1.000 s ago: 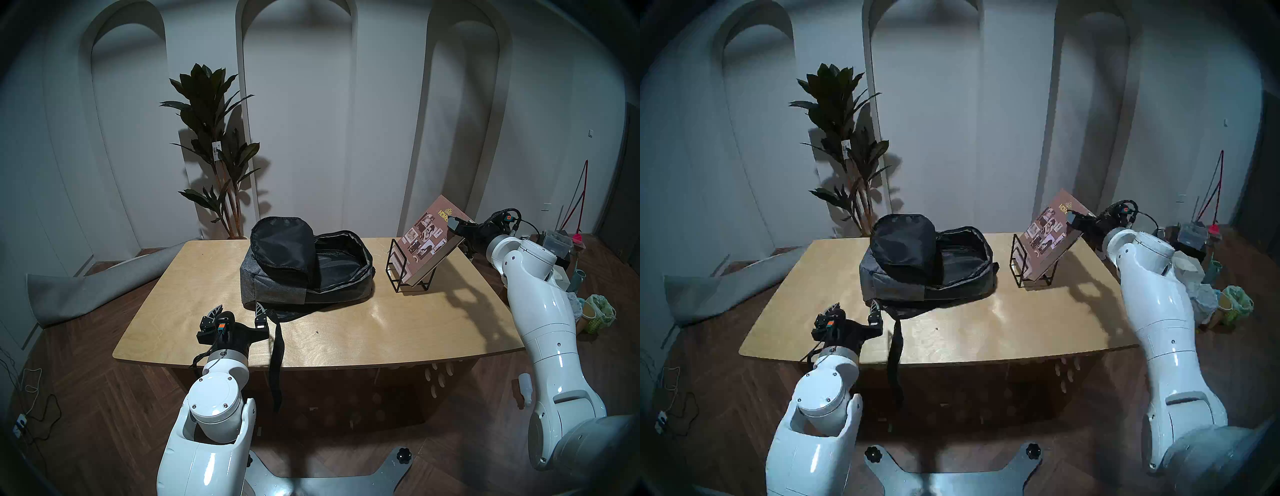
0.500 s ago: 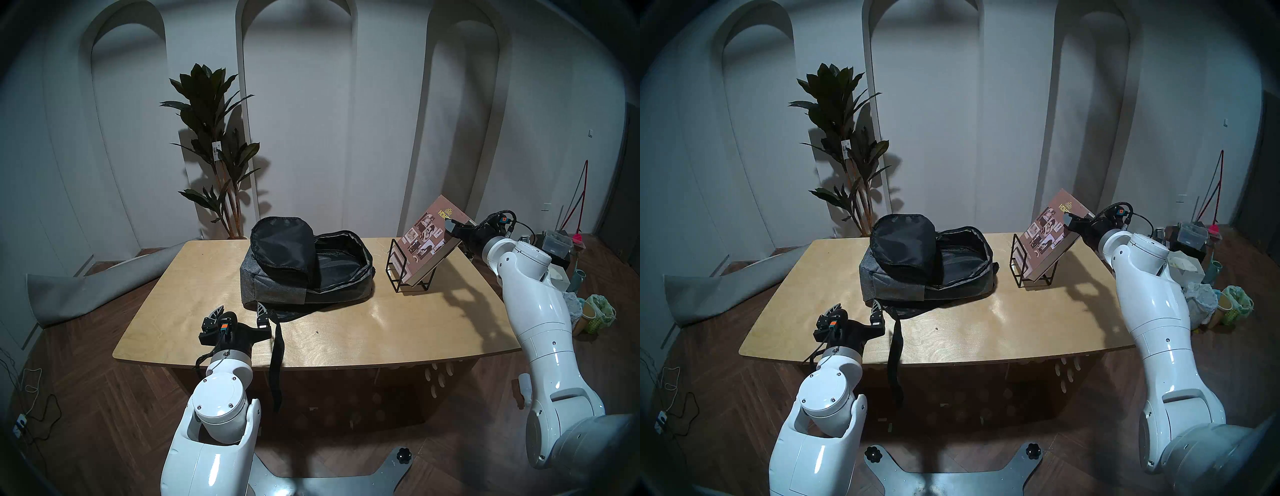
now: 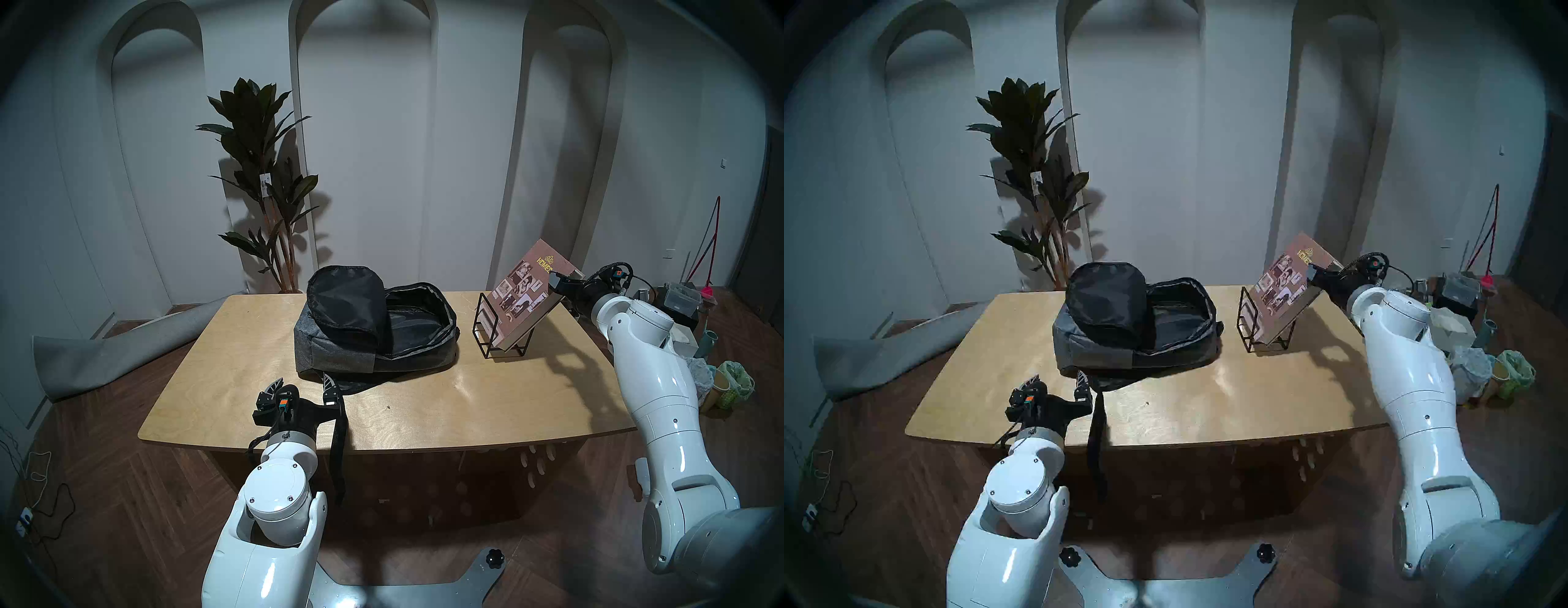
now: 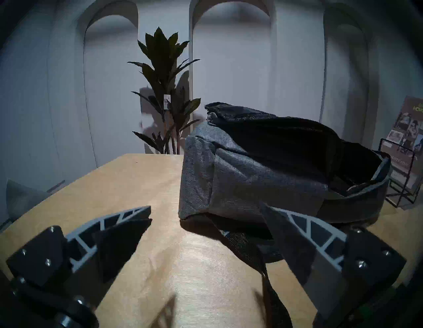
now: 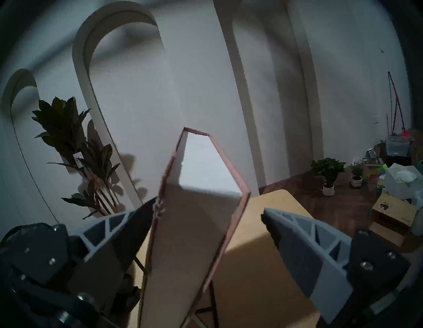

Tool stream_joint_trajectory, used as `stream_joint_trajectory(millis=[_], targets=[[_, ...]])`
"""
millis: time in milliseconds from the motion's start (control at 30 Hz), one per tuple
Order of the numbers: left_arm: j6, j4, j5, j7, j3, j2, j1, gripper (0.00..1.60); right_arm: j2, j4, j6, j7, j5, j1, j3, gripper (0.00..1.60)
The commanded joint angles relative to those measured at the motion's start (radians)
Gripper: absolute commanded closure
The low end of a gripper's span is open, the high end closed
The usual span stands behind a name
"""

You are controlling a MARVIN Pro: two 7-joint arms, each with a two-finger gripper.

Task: Put the book into the bag and close the bag

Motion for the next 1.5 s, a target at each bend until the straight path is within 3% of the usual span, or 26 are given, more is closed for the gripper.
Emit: stream_joint_trajectory(millis=[0, 67, 133, 167, 433, 500, 533, 567, 600, 1467], targets=[[0.002, -0.009, 0.008, -0.001, 0.011, 0.003, -0.027, 0.0, 0.0, 0.003, -0.024, 0.017, 0.003, 0.027, 0.002, 0.28], [0.001, -0.006, 0.007, 0.006, 0.015, 0.004, -0.031, 0.0, -0.001, 0.008, -0.027, 0.023, 0.002, 0.03, 0.003, 0.47], [-0.002, -0.005, 0.006, 0.01, 0.017, 0.005, -0.033, 0.0, -0.002, 0.011, -0.028, 0.025, 0.002, 0.031, 0.004, 0.51], [-0.003, -0.004, 0.005, 0.014, 0.018, 0.005, -0.034, 0.0, -0.002, 0.013, -0.029, 0.027, 0.001, 0.032, 0.004, 0.8], [0.0, -0.005, 0.001, 0.034, 0.025, 0.009, -0.033, 0.0, -0.002, 0.031, -0.033, 0.045, -0.005, 0.04, 0.0, 1.03], [0.001, -0.006, -0.002, 0.042, 0.026, 0.01, -0.031, 0.0, -0.003, 0.034, -0.032, 0.048, -0.006, 0.041, -0.002, 1.21], [0.001, -0.008, -0.002, 0.047, 0.027, 0.01, -0.03, 0.0, -0.005, 0.034, -0.034, 0.054, -0.007, 0.041, -0.005, 1.49], [0.001, -0.008, -0.002, 0.047, 0.027, 0.01, -0.03, 0.0, -0.005, 0.034, -0.034, 0.054, -0.007, 0.041, -0.005, 1.49], [0.002, -0.008, -0.002, 0.049, 0.027, 0.011, -0.029, 0.0, -0.006, 0.034, -0.033, 0.054, -0.006, 0.041, -0.005, 1.6], [-0.003, -0.003, -0.028, 0.049, 0.018, 0.032, -0.046, 0.0, -0.01, -0.079, -0.026, 0.048, 0.018, 0.026, 0.041, 1.6]])
